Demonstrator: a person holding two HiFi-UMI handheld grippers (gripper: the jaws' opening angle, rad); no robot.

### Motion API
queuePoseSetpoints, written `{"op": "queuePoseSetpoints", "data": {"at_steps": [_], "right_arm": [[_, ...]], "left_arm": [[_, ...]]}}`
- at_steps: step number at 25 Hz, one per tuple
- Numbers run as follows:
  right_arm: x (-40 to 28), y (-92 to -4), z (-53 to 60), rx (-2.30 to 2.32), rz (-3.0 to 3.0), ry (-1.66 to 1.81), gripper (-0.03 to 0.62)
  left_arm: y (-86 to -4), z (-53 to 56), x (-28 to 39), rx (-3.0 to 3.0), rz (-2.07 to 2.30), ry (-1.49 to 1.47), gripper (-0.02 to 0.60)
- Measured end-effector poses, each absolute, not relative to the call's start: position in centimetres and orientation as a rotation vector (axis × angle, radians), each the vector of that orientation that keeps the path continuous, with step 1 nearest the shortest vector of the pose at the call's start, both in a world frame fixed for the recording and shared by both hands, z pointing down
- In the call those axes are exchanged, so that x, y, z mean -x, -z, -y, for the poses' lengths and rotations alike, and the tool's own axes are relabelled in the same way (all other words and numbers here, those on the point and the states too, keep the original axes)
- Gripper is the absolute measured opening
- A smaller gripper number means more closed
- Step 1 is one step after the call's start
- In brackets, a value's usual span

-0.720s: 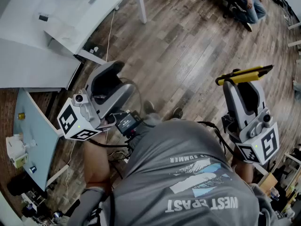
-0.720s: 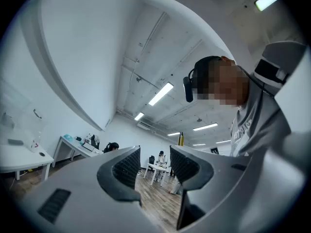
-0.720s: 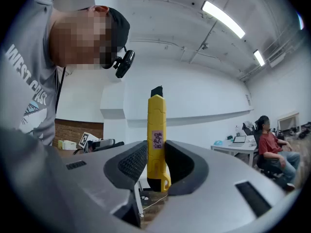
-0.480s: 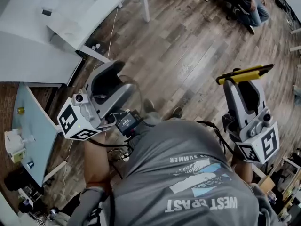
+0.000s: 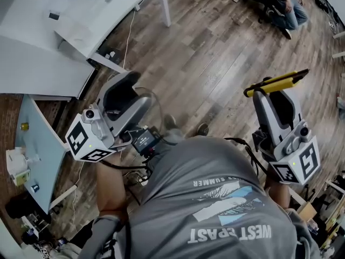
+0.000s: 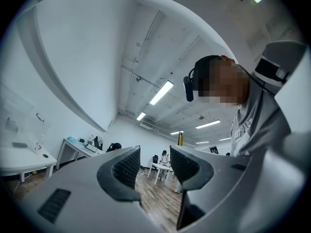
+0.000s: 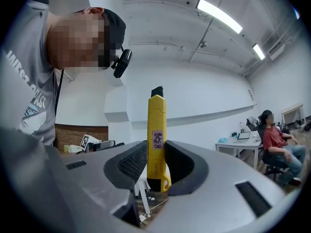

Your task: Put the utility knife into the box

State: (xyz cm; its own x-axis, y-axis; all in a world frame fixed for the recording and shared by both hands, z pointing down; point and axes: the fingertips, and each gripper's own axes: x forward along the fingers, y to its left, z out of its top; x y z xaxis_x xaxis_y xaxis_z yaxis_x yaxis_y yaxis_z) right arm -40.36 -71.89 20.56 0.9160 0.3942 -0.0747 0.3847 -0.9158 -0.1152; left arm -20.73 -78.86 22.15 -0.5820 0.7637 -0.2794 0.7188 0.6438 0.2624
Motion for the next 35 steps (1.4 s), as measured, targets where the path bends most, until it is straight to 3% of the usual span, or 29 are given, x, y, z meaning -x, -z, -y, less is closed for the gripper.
{"op": "queuePoseSetpoints", "data": {"at_steps": [21,25,29,35], "right_arm": [[49.3,-21.8,66.6,2.907,0.758,-0.180,0.118],[48.2,-22.1,64.0,2.897,0.831,-0.160,0.118],[47.2,-21.6,62.5,2.884,0.920,-0.138,0.118],[44.8,-20.3,59.6,2.866,1.037,-0.145,0.118]], "left_arm": [[-22.1,73.0,28.6,-1.138,-2.609,-0.163,0.198],[-22.8,69.7,26.8,-1.106,-2.603,-0.176,0.145],[-22.7,66.1,24.9,-1.053,-2.589,-0.156,0.011],[-22.7,62.0,21.9,-0.963,-2.608,-0.125,0.011]]}}
